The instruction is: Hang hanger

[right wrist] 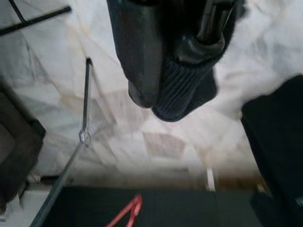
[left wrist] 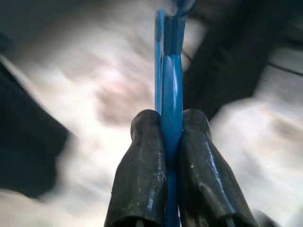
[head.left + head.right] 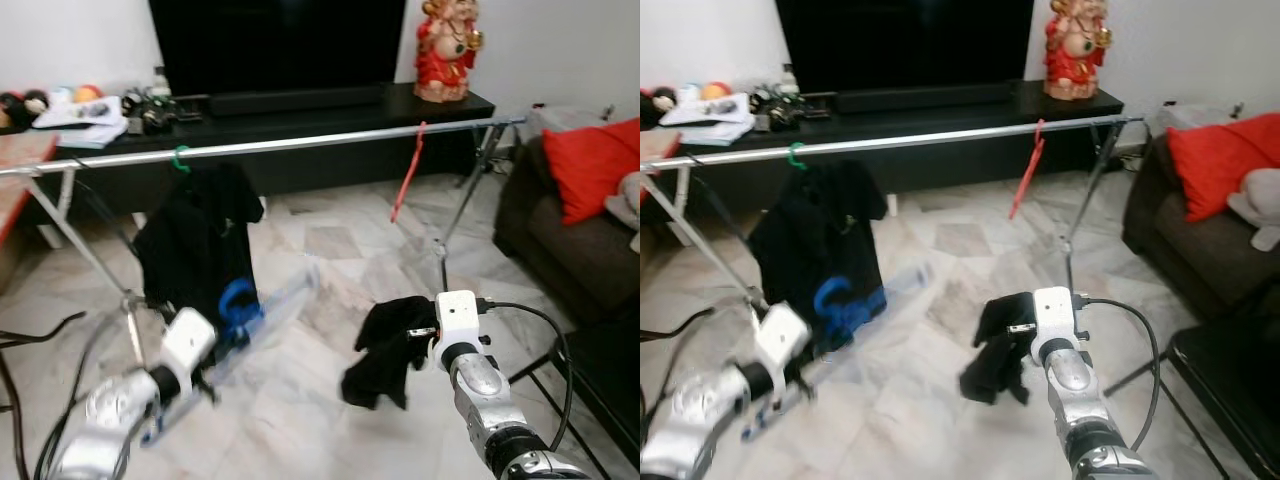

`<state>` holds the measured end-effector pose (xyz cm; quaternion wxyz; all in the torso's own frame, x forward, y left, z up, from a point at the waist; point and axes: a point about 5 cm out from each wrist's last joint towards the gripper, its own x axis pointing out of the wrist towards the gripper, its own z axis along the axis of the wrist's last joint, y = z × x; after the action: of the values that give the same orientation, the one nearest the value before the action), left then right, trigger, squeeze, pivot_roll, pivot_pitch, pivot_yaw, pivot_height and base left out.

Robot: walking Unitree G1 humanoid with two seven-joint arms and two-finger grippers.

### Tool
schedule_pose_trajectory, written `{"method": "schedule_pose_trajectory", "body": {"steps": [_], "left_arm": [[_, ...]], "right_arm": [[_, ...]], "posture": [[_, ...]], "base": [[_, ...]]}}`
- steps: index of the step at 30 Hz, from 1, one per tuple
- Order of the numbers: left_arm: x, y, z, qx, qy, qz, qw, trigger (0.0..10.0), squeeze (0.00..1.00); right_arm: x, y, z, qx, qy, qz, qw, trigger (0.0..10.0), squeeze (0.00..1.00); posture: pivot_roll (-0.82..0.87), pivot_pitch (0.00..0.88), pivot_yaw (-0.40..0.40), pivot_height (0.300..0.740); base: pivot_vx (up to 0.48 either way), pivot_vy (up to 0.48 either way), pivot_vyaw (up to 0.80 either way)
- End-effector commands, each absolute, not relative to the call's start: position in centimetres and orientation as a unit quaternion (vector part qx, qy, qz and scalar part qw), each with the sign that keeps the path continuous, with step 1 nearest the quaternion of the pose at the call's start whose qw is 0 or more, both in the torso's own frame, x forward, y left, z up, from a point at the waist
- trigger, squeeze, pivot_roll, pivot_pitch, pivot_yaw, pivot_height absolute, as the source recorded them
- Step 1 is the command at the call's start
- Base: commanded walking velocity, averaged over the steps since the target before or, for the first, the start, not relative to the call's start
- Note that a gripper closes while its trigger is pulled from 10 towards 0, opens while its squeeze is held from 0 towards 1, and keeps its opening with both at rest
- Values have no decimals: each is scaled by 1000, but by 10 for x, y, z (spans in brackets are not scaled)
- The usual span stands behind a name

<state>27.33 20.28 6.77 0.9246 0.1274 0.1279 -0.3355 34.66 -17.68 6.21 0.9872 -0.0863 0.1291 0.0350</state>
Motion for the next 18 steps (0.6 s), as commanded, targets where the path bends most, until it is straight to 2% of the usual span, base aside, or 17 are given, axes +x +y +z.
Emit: {"method": "schedule_pose_trajectory", "body": {"steps": [1, 4, 11, 14, 18], "left_arm": [[268, 198, 79, 143, 149, -388, 898, 10000, 0], [252, 193, 77, 169, 207, -444, 855, 10000, 0], [235, 185, 81, 159, 249, -517, 803, 10000, 0], [234, 183, 83, 159, 250, -522, 800, 10000, 0], [239, 177, 89, 141, 241, -512, 813, 10000, 0]], "right_arm": [[355, -172, 73, -96, 119, 43, 987, 10000, 0], [358, -171, 75, -117, 131, 42, 983, 10000, 0], [360, -160, 75, -127, 142, 63, 980, 10000, 0], [360, -159, 74, -124, 145, 62, 980, 10000, 0], [360, -155, 74, -116, 145, 65, 981, 10000, 0]], "posture": [[149, 48, -33, 740], [150, 48, -37, 740], [155, 43, -41, 740], [160, 39, -37, 740], [159, 32, -30, 740]], "base": [[0, 0, 0], [0, 0, 0], [0, 0, 0], [0, 0, 0], [0, 0, 0]]}}
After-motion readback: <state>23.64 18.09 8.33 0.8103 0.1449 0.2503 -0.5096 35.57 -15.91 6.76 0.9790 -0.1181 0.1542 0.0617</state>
